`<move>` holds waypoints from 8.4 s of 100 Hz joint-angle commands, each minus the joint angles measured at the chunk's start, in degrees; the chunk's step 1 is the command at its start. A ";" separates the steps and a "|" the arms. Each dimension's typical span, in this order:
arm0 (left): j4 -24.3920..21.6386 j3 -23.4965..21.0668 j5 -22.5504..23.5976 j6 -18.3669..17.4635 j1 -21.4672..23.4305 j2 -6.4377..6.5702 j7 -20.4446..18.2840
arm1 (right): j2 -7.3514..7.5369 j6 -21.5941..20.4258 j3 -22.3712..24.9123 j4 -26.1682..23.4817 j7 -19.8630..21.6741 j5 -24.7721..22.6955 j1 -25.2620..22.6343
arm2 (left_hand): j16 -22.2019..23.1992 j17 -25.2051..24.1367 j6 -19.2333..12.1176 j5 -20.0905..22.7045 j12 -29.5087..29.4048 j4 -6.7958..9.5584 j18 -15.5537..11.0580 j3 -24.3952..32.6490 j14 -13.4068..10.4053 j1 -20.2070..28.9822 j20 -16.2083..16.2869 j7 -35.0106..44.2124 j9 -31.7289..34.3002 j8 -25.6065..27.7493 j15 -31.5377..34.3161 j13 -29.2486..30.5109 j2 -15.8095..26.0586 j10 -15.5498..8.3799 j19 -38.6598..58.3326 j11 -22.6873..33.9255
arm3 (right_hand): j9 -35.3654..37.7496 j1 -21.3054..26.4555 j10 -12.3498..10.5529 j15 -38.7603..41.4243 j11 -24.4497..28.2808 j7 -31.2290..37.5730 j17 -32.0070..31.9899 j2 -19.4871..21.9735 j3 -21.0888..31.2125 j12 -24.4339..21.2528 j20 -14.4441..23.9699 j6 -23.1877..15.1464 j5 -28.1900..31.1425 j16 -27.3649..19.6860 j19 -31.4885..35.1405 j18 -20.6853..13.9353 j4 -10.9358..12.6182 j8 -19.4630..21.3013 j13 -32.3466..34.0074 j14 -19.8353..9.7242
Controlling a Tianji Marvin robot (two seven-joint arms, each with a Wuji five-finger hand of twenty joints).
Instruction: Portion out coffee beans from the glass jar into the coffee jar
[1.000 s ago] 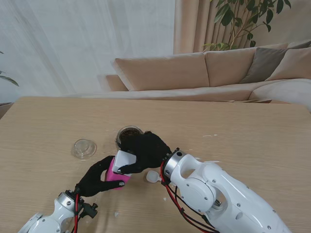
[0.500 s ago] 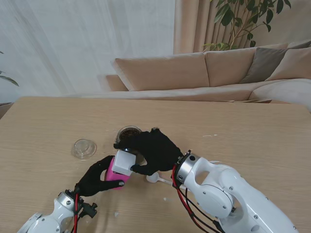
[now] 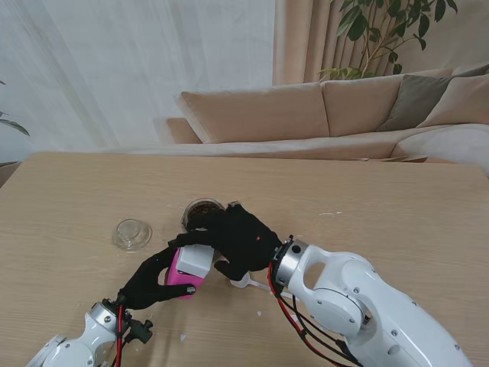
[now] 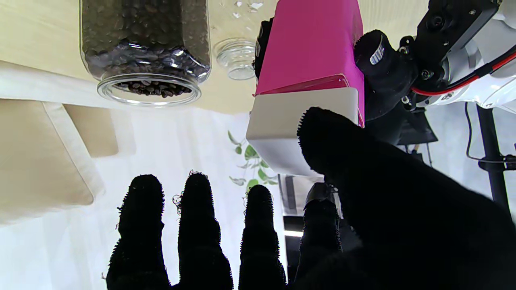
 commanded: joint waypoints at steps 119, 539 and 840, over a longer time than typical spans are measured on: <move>-0.74 -0.24 -0.33 -0.20 0.54 -0.17 -1.04 | -1.20 9.96 -5.27 1.60 0.81 5.18 3.69 | 0.85 0.34 -7.28 2.83 2.30 2.53 0.46 6.69 -0.79 6.98 0.95 8.73 3.11 2.72 0.62 0.29 7.92 -4.92 1.44 5.53 | 0.41 -27.11 10.57 7.78 6.07 10.00 0.44 14.53 -20.94 7.04 2.50 25.62 5.06 2.47 6.82 -0.58 -1.88 -0.55 -1.97 1.34; -0.60 -0.12 0.10 -0.03 0.37 -0.27 -0.63 | -0.13 -0.10 -5.17 3.56 4.15 4.08 6.98 | 1.27 0.70 -7.17 3.33 3.20 2.62 0.82 5.69 -0.42 8.69 1.41 9.37 4.57 2.79 1.32 0.93 8.15 -4.72 2.32 5.09 | 3.44 -7.64 -0.75 3.94 -1.75 -1.21 -1.05 3.94 -3.02 2.92 2.67 -0.22 8.59 0.98 3.76 -1.93 5.77 -7.75 -2.25 -1.92; -1.14 -0.66 -1.28 -0.32 1.09 -0.03 -1.75 | -1.54 -0.89 -9.58 6.96 0.16 10.99 10.52 | -7.07 -4.44 -8.05 -4.91 -12.37 3.99 0.20 13.40 -5.09 -3.93 -1.08 -5.44 -12.96 -4.75 -12.01 -9.97 8.39 -7.62 -6.91 1.62 | 27.35 5.83 2.89 24.17 17.29 31.26 23.89 -3.07 2.52 17.26 3.24 7.35 22.14 9.56 21.53 -2.93 -5.09 3.26 25.13 -3.94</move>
